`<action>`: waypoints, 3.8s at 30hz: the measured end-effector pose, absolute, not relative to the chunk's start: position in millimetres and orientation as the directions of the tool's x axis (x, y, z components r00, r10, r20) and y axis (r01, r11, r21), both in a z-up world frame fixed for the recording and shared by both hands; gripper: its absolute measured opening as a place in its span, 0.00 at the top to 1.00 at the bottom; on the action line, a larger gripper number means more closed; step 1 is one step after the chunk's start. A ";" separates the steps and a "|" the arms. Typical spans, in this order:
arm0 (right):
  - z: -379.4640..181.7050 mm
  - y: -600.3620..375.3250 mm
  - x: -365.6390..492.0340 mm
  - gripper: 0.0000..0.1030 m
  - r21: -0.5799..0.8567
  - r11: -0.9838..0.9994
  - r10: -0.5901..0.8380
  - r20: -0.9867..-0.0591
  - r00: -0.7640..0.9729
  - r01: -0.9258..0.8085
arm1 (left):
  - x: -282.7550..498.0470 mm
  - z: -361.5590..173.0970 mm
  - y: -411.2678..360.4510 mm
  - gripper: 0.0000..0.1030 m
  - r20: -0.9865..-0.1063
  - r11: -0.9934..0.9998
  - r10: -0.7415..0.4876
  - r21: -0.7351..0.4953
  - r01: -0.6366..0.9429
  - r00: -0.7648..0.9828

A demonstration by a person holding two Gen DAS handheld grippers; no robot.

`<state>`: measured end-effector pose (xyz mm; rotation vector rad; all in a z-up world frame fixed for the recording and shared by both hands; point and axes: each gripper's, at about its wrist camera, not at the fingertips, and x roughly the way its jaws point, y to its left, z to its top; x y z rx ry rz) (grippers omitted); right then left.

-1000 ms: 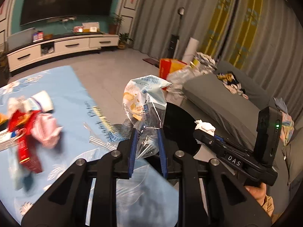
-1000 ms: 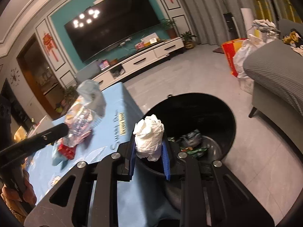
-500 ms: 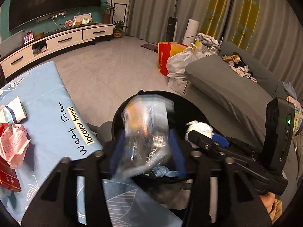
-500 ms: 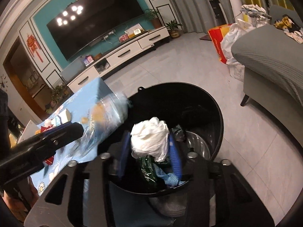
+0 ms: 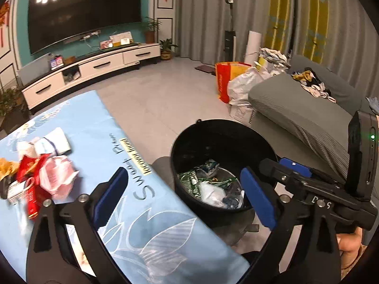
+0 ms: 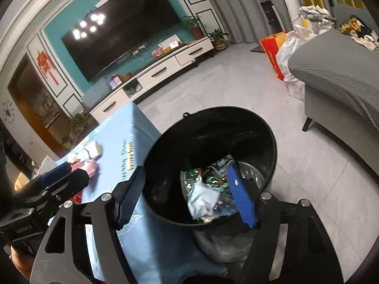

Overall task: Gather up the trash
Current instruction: 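Drop the white tissue into the bin with the right tool while the left tool drops the clear bag, then grasp the blue face mask with the left tool while the right tool grasps the red box, then drop the blue mask into the black bin with the left tool while the right tool drops the red box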

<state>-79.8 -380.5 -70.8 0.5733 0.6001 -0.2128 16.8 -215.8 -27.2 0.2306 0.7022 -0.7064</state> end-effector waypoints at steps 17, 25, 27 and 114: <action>-40.1 -294.3 -62.7 0.03 0.422 0.881 0.109 -0.620 0.777 0.213 | 8.1 -12.6 -77.7 0.03 -0.640 0.854 -0.464 -0.139 0.502 0.612; -57.9 -216.2 -33.6 0.03 0.391 0.919 0.255 -0.674 0.693 0.042 | 25.8 -59.0 49.8 0.03 -0.698 0.952 -0.307 -0.220 0.215 0.646; -65.2 -200.3 -27.0 0.03 0.387 0.922 0.277 -0.687 0.672 0.015 | 30.9 -72.6 71.4 0.03 -0.718 0.955 -0.295 -0.250 0.162 0.631; -86.6 -373.0 -77.5 0.78 0.415 0.841 -0.033 -0.601 0.798 0.348 | 54.9 -63.0 -222.1 0.74 -0.664 0.637 -0.681 -0.329 0.697 0.309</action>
